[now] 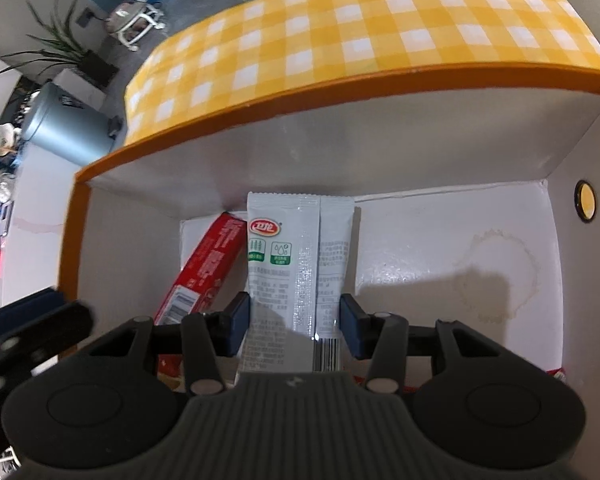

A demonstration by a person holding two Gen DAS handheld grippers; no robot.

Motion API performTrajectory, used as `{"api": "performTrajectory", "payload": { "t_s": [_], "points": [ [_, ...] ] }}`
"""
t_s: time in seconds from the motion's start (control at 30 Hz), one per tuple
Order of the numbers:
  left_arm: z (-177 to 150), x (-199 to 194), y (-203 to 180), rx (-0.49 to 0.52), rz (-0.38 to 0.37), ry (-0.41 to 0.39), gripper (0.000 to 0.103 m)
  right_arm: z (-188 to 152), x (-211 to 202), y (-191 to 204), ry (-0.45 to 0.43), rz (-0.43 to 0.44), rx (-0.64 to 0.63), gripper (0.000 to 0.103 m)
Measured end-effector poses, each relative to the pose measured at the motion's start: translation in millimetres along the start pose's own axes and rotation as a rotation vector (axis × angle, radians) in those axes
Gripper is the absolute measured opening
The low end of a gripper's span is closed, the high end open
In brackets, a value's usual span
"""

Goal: Organize snacks
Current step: 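Lower both snacks into the box and open both grippers, then withdraw both tools from the box toward the remaining snacks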

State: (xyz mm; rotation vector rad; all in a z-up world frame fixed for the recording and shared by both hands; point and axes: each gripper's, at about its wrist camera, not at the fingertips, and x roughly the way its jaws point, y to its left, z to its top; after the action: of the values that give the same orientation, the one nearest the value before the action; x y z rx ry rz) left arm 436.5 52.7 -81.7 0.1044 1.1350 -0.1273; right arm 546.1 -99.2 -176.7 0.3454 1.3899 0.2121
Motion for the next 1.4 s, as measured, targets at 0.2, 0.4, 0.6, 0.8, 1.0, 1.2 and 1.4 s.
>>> {"api": "performTrajectory", "payload": {
  "t_s": [0.2, 0.4, 0.6, 0.8, 1.0, 1.2, 1.4],
  "points": [
    [-3, -8, 11, -0.034, -0.004, -0.013, 0.034, -1, 7, 11, 0.025, 0.042, 0.024, 0.048],
    [-8, -13, 17, -0.044, -0.011, -0.017, 0.034, -6, 13, 31, 0.040, 0.027, -0.026, 0.049],
    [-12, -17, 16, -0.046, -0.018, -0.015, 0.035, -8, 5, 35, 0.024, -0.009, -0.060, 0.058],
    [-18, -30, 12, -0.046, -0.025, -0.032, 0.035, -12, -18, 35, -0.018, -0.025, -0.061, 0.059],
    [-25, -58, 9, -0.059, -0.035, -0.074, 0.035, -22, -54, 45, -0.093, -0.041, -0.137, 0.060],
    [-42, -94, 2, -0.061, -0.043, -0.144, 0.035, -46, -101, 53, -0.176, -0.032, -0.197, 0.060],
    [-72, -130, -13, -0.050, -0.042, -0.217, 0.041, -94, -151, 52, -0.276, -0.029, -0.279, 0.069]
  ]
}}
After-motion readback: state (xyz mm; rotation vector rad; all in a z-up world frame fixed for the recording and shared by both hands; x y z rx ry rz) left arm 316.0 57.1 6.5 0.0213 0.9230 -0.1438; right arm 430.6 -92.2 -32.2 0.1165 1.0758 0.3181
